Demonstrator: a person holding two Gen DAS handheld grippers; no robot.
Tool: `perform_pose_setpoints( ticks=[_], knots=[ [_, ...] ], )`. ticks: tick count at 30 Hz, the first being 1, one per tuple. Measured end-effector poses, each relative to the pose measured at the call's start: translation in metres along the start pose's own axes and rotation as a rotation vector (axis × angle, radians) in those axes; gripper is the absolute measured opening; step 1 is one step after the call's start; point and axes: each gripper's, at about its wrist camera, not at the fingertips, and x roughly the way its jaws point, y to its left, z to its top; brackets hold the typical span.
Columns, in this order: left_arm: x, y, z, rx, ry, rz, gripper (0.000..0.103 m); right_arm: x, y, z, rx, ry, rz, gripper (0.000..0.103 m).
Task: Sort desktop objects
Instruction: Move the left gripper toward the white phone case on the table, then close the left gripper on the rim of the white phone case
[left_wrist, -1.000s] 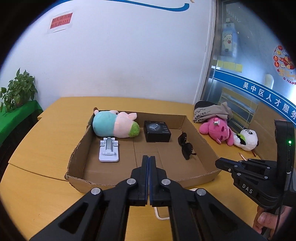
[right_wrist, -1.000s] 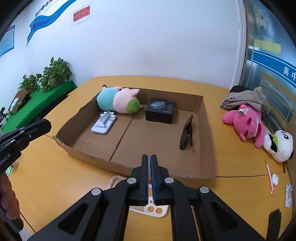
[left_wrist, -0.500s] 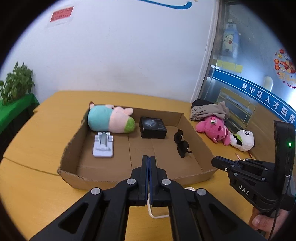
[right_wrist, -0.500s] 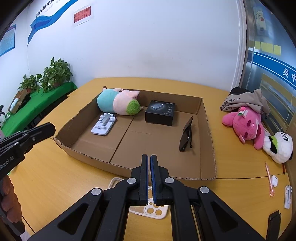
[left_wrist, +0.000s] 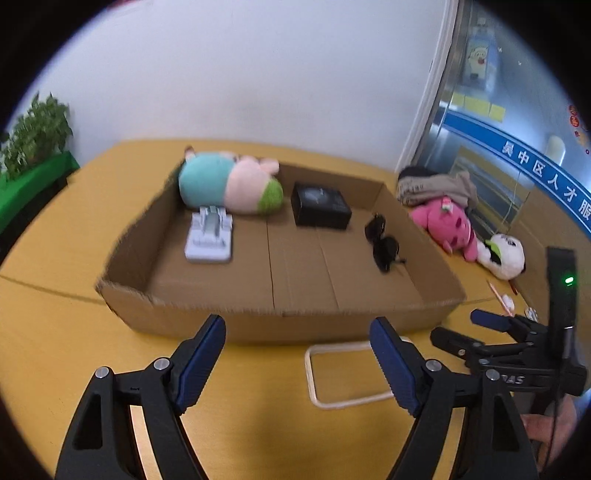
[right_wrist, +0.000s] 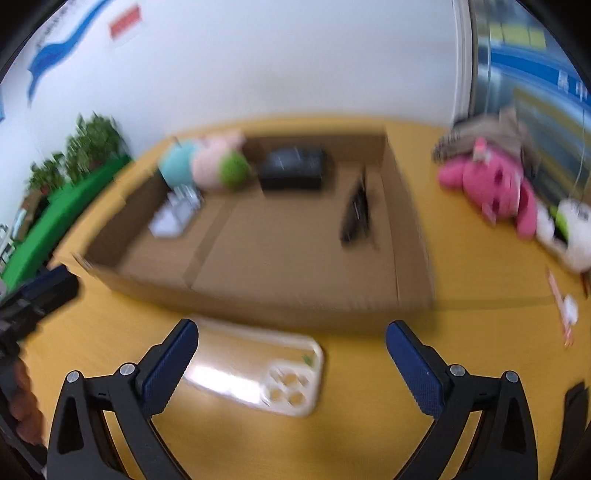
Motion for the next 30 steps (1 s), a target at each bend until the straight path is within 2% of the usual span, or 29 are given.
perform_pose_setpoints(
  ticks=[4,6,11,13,15,16,18,19,20,21,22,25,26,29,30],
  knots=[
    [0.035,0.003,-0.016,0.014,0.108,0.006,0.079,0.04,-0.031,-0.029,0.096,0.144,-0.002,0.103],
    [0.049,0.004,-0.022,0.001,0.154,0.004,0.079,0.044,-0.033,-0.036,0.092,0.141,-0.018,0.103],
    [0.069,-0.001,-0.029,0.004,0.194,-0.009,0.077,0.037,-0.023,-0.035,0.029,0.131,-0.021,0.098],
    [0.073,-0.002,-0.032,0.005,0.199,-0.016,0.07,0.034,-0.019,-0.039,0.001,0.127,-0.041,0.093],
    [0.079,-0.002,-0.036,0.001,0.235,-0.019,0.05,0.032,-0.017,-0.043,-0.028,0.126,-0.067,0.09],
    [0.083,-0.003,-0.038,0.004,0.25,-0.019,0.044,0.03,-0.017,-0.045,-0.033,0.124,-0.071,0.089],
    [0.083,-0.006,-0.041,0.03,0.238,-0.003,0.043,0.025,-0.018,-0.047,-0.028,0.119,-0.072,0.081],
    [0.084,-0.007,-0.042,0.035,0.239,0.0,0.034,0.024,-0.018,-0.048,-0.031,0.117,-0.072,0.079],
    [0.084,-0.007,-0.042,0.03,0.233,-0.01,0.026,0.023,-0.016,-0.048,-0.035,0.114,-0.07,0.071],
    [0.085,-0.006,-0.043,0.005,0.236,-0.051,0.011,0.021,-0.015,-0.048,-0.036,0.111,-0.063,0.065],
    [0.086,-0.004,-0.043,-0.024,0.239,-0.088,0.006,0.021,-0.016,-0.049,-0.036,0.11,-0.053,0.062],
    [0.087,-0.005,-0.044,-0.032,0.23,-0.092,0.006,0.022,-0.016,-0.048,-0.042,0.11,-0.027,0.042],
    [0.086,-0.005,-0.045,-0.029,0.227,-0.088,0.006,0.023,-0.012,-0.05,-0.044,0.11,-0.014,0.032],
    [0.083,-0.004,-0.044,-0.027,0.217,-0.059,0.005,0.026,-0.003,-0.051,-0.044,0.11,-0.002,0.027],
    [0.081,-0.002,-0.044,-0.024,0.215,-0.047,0.005,0.027,-0.002,-0.05,-0.04,0.11,0.003,0.014]
  ],
)
